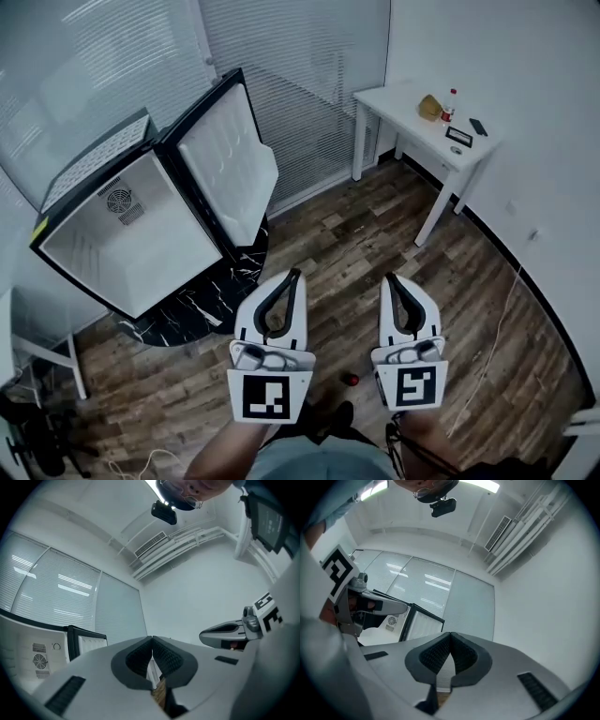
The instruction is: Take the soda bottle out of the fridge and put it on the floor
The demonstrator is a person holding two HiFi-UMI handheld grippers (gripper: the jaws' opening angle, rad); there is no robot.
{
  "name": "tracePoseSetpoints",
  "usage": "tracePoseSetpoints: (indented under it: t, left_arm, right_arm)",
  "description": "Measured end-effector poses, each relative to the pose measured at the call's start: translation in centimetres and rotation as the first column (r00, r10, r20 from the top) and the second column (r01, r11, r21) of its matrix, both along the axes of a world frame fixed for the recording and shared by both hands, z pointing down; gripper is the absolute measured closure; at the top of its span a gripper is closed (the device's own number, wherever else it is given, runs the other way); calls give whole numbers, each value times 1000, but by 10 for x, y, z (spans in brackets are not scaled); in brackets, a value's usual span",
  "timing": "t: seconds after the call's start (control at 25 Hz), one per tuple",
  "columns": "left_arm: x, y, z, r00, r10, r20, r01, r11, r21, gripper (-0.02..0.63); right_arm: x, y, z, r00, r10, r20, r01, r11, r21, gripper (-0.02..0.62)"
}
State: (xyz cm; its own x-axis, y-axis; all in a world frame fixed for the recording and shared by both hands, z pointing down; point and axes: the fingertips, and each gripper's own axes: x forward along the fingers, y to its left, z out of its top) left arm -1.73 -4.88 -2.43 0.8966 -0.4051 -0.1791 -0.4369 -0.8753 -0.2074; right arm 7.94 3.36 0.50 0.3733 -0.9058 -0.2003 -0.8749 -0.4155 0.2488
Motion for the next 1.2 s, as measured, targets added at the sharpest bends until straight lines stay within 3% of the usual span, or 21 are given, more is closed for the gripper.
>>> tracePoseSetpoints:
  t: [0.24, 0.44, 0.72, 1.08, 1.2]
  left_arm:
    - [-17, 3, -29, 999, -12, -40, 14, 999, 45, 589]
    - [-19, 7, -38, 1000, -1, -15, 3, 995, 104, 589]
    - [-25, 8, -49, 995, 7, -104, -3, 999, 38, 589]
    - [-34, 10, -45, 998, 17, -65, -13, 998, 61, 589]
    - [-39, 8, -46, 997, 13, -82, -9, 999, 50, 589]
  right_arm:
    - [-14, -1, -28, 1000, -1, -15, 2, 1000, 11, 583]
    - [-20, -4, -46, 999, 0, -40, 0, 1000, 18, 583]
    - [-28, -4, -54, 998, 5, -56, -4, 1000, 16, 583]
    - [-40, -3, -52, 999, -4, -42, 5, 999, 32, 583]
    - [-44, -4, -52, 999, -6, -42, 7, 999, 33, 583]
